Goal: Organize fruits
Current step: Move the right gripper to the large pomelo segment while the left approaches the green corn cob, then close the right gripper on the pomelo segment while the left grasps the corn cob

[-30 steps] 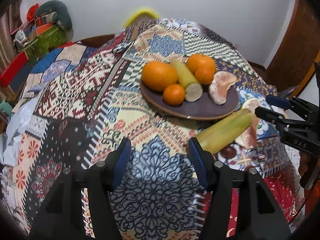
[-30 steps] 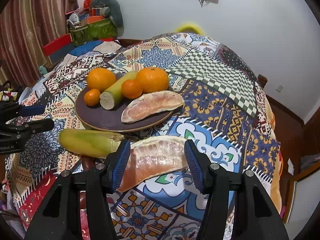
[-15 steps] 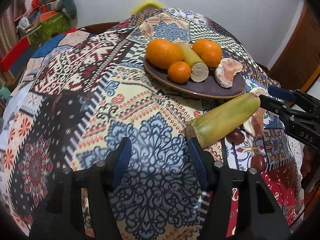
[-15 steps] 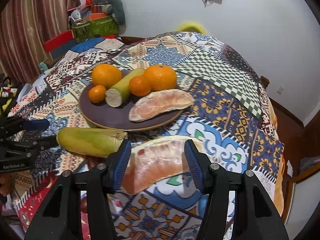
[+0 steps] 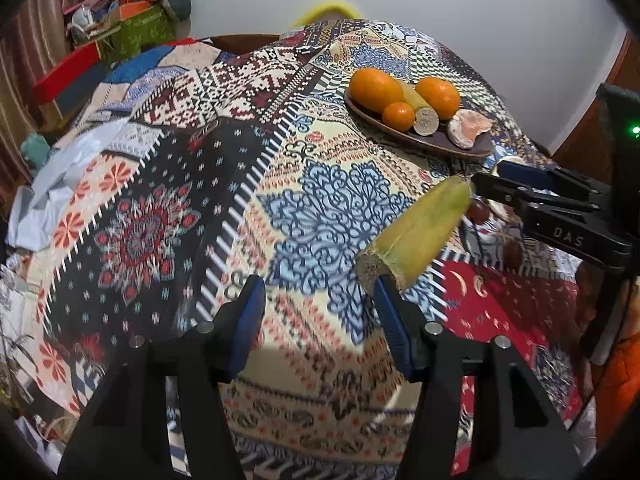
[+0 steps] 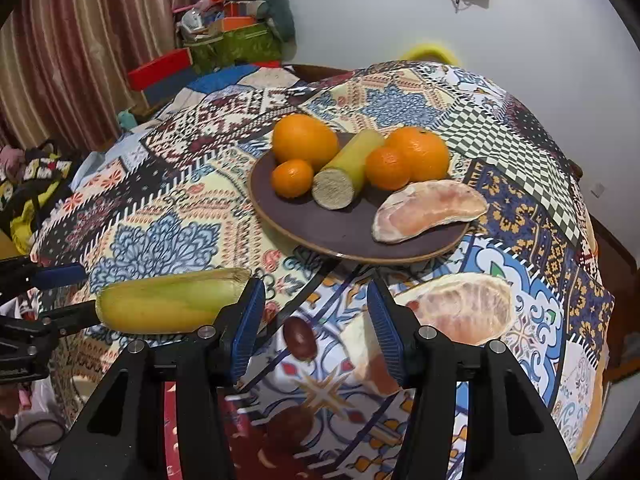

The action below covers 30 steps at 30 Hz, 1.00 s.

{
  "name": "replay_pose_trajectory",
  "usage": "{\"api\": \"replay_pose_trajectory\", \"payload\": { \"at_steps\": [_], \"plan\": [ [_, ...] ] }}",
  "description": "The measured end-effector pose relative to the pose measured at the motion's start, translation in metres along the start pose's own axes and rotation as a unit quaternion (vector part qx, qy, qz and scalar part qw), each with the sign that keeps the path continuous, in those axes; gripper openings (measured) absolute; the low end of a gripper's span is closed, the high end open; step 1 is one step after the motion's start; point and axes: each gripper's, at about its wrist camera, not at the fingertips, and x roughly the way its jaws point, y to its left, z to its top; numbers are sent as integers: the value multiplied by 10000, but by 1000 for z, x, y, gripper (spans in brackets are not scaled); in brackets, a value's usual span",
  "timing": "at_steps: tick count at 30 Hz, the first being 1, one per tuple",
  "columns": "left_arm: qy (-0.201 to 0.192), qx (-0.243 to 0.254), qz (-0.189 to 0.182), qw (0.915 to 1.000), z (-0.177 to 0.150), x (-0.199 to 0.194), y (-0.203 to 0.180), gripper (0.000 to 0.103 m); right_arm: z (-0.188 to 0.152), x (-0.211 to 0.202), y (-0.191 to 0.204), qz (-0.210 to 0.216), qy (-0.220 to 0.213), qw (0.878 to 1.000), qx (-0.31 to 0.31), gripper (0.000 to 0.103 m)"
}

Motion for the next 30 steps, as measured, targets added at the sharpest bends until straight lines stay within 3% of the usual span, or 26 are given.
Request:
{"api": "replay_pose_trajectory", "payload": {
  "at_steps": [3,10,14,21,30],
  "plan": [
    [-85,-76,-69,9999,-1,-10,1,56,-5,-13,-7,223,-73,9995,223,51],
    [-340,327,-125,9988,10,-27,-18,58,-19,-49,-32,-181,-202,9989,380,52],
    [-180,506,-279,9982,22,-11,-27,61,-29,-59,-45,-382,-219,9978,504,62],
    [89,1006,-156,9948,33,23,-46,61,-39,-42,-60,-448,32,9953,862,63],
    [5,1250,-184,9920,42,41,-54,61,-23,-9,-65,-352,155,9922,1184,65]
  ]
}}
